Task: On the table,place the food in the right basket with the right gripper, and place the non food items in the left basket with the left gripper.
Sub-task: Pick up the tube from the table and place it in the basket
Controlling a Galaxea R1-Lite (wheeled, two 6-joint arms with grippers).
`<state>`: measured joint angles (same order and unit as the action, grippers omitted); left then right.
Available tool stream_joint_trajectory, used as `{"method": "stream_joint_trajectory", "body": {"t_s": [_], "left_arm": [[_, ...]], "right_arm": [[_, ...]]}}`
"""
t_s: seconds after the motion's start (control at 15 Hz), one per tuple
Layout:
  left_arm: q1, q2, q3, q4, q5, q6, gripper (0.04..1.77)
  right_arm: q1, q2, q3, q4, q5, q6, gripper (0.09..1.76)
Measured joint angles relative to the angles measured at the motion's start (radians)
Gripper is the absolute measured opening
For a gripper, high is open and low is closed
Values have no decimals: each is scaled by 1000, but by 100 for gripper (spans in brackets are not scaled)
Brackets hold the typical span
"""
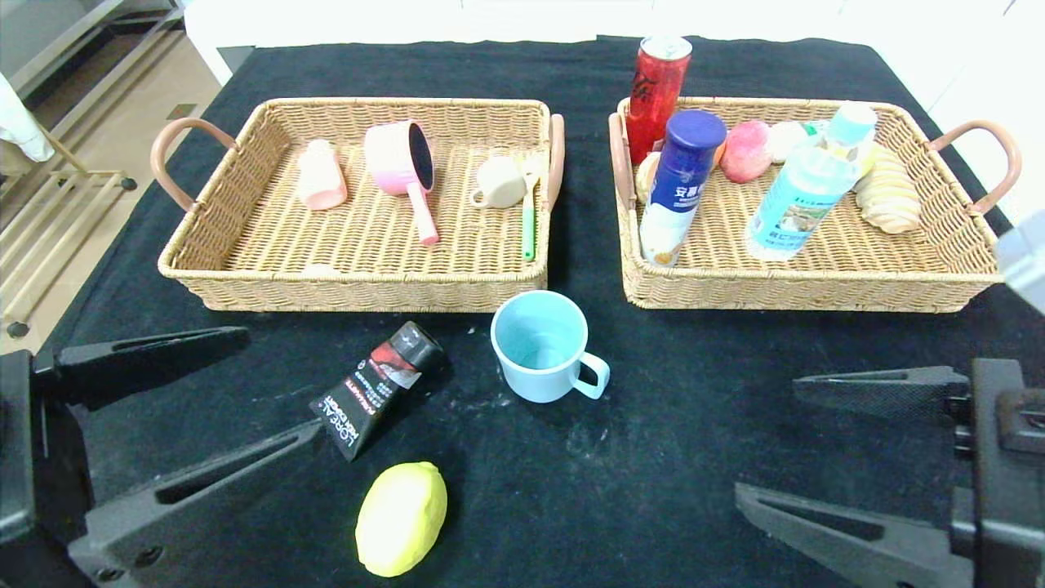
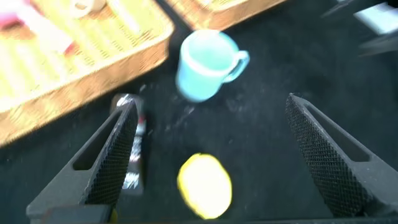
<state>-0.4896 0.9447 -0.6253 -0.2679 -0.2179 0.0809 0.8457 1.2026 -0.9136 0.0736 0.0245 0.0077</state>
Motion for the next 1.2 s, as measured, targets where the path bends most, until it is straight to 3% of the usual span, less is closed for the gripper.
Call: {"method": "stream_joint_trajectory", "body": {"t_s": [0.27,0.47,0.67,0.93,1.2], "left_arm": [[-1,19,-29,73,93,1,172],[0,24,-62,169,116,-4,172],[9,43,-139,290,197,-4,172],[12,109,-292,553,276,-1,172],[17,232,-372,601,319,57,172]], "right_arm": [[-204,-108,123,-28,273,-136,170],[-337,-153,221,-133,411,-177,170],[-405,-179,300,-220,446,-187,170],[-423,-208,316,-219,451,-184,170],[-423,-243,320,-218,452,-183,170]]}}
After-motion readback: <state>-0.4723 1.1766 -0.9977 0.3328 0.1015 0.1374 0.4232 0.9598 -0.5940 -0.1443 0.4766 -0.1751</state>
